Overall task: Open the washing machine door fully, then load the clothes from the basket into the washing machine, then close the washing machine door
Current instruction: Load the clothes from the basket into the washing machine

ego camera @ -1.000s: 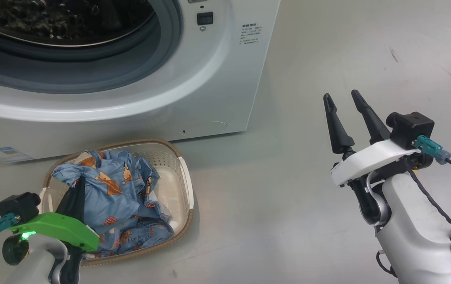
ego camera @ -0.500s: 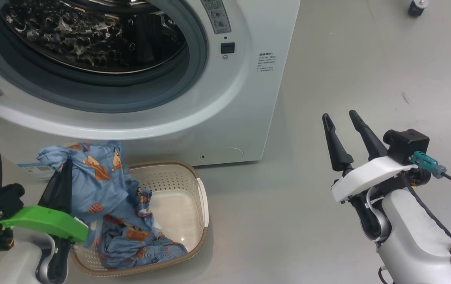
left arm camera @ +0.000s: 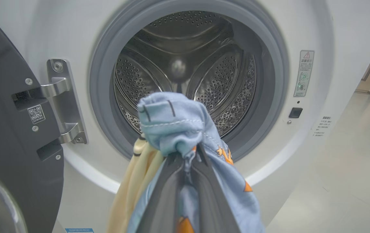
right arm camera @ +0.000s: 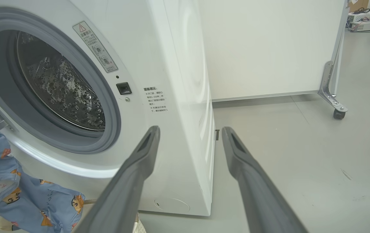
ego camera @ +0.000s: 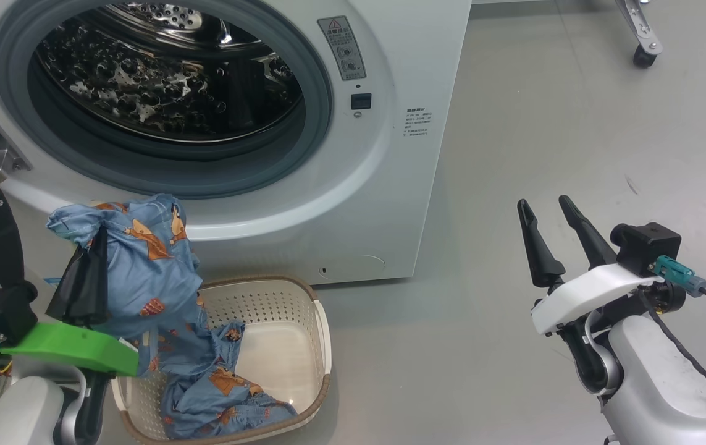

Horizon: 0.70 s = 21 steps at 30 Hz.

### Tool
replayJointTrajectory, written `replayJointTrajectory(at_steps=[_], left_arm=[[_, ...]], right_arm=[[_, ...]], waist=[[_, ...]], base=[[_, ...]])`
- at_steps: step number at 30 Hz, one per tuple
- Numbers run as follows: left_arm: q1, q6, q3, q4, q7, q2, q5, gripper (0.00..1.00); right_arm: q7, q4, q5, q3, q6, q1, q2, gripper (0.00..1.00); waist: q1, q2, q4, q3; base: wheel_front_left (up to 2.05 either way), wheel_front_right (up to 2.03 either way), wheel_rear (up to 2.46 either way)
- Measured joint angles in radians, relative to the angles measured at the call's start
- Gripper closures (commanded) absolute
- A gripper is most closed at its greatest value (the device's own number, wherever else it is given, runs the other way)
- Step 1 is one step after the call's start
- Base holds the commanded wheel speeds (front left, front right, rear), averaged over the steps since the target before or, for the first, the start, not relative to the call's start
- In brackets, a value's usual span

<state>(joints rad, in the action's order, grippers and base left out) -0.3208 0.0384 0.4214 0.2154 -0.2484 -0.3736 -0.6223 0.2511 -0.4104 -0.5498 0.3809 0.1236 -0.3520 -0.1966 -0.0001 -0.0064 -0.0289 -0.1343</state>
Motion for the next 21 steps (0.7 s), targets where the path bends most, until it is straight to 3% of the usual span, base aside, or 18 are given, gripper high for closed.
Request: replayJointTrajectory(at_steps=[21], left_arm=[[0.100, -0.038, -0.026, -0.180, 0.000, 0.006, 0.054, 1.00]], right_arm=[[0.000, 0.019, -0.014, 0.002, 0.000, 0.019, -0.010, 0.00]], waist=[[0.0000, 0.0000, -0.002, 0.004]], base=[[0.00, 0.00, 0.00]])
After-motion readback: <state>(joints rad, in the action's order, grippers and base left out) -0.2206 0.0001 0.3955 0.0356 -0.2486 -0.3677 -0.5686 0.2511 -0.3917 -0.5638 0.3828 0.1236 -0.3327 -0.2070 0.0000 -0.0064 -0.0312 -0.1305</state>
